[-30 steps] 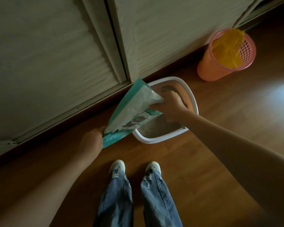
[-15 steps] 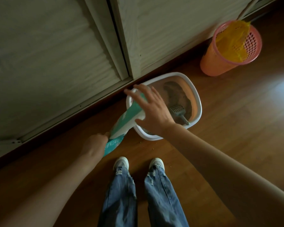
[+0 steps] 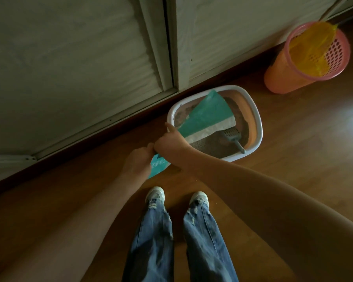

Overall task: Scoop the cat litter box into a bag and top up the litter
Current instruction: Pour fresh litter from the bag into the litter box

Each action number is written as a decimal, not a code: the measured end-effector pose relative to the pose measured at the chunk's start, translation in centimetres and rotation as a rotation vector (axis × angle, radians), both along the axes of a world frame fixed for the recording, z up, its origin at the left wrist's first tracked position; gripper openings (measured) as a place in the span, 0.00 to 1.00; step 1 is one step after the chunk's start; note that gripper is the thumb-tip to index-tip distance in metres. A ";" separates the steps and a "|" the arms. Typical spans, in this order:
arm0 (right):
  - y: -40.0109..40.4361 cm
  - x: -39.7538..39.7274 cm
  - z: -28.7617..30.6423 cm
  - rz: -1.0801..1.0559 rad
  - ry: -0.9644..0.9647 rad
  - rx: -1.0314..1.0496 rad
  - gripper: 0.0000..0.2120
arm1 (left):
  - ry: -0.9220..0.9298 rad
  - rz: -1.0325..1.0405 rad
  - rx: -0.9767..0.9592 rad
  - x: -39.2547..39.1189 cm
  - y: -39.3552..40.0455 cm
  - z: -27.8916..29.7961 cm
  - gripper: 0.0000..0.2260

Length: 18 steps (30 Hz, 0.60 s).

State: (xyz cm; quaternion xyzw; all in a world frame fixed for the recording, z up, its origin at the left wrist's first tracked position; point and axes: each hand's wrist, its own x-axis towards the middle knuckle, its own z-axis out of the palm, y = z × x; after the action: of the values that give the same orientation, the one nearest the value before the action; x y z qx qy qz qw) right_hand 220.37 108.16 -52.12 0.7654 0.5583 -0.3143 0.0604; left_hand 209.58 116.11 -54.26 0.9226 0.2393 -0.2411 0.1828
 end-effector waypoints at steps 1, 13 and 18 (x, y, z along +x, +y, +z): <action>-0.1 0.0 -0.1 0.017 -0.020 0.004 0.13 | -0.026 -0.002 -0.006 -0.3 0.1 -0.3 0.08; -2.3 0.5 -3.5 -0.035 -0.114 0.289 0.10 | 0.198 0.282 0.049 -5.1 1.3 -2.0 0.13; -3.3 2.1 -3.7 -0.131 -0.145 0.192 0.14 | 0.255 0.206 0.193 -4.0 1.7 -0.7 0.10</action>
State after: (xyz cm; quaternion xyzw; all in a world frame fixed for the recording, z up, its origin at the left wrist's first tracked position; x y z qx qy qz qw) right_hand 222.50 104.88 -55.85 0.8234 0.5286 -0.2064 0.0064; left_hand 205.57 117.85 -54.95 0.8683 0.3760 -0.3120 0.0853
